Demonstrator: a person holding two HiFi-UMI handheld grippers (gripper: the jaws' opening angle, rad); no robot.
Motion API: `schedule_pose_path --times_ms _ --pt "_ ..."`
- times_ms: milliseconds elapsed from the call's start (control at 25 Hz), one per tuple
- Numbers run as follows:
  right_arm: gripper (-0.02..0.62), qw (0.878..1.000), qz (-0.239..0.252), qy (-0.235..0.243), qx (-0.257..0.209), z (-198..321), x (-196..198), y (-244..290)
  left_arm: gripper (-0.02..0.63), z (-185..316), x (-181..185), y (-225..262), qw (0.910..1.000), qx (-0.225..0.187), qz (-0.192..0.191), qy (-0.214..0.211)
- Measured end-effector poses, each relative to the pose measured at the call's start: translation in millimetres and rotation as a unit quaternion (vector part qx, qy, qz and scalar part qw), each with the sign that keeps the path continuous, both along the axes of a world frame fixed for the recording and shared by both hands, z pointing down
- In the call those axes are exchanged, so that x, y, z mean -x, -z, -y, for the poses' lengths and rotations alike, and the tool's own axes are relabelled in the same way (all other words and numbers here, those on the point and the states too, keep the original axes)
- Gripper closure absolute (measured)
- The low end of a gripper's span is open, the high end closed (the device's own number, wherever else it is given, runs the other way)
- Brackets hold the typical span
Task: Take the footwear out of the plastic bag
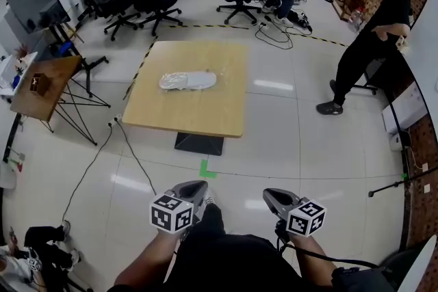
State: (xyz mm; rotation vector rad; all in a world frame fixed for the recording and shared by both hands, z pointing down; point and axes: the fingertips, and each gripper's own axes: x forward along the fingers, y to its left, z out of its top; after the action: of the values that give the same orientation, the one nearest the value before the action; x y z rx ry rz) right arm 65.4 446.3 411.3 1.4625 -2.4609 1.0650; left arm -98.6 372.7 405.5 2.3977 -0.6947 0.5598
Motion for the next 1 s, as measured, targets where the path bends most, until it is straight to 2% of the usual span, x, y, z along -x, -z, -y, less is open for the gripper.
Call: schedule_pose_path --times_ms 320,560,840,1000 --pt "0.593 0.999 -0.039 0.012 -0.002 138 5 20 0.598 140 -2 3 0.9996 -0.010 -0.025 0.000" --pt "0.592 0.998 -0.061 -0.014 -0.024 222 0 33 0.598 228 2 -2 0.9992 -0.019 -0.034 -0.005" --pt "0.592 0.998 -0.058 -0.019 -0.013 280 -32 18 0.598 281 -15 -8 0.9995 -0.017 -0.025 0.006" --pt "0.592 0.999 -0.046 0.015 -0.006 326 -47 1 0.598 307 -28 -23 0.9993 -0.005 -0.006 0.036"
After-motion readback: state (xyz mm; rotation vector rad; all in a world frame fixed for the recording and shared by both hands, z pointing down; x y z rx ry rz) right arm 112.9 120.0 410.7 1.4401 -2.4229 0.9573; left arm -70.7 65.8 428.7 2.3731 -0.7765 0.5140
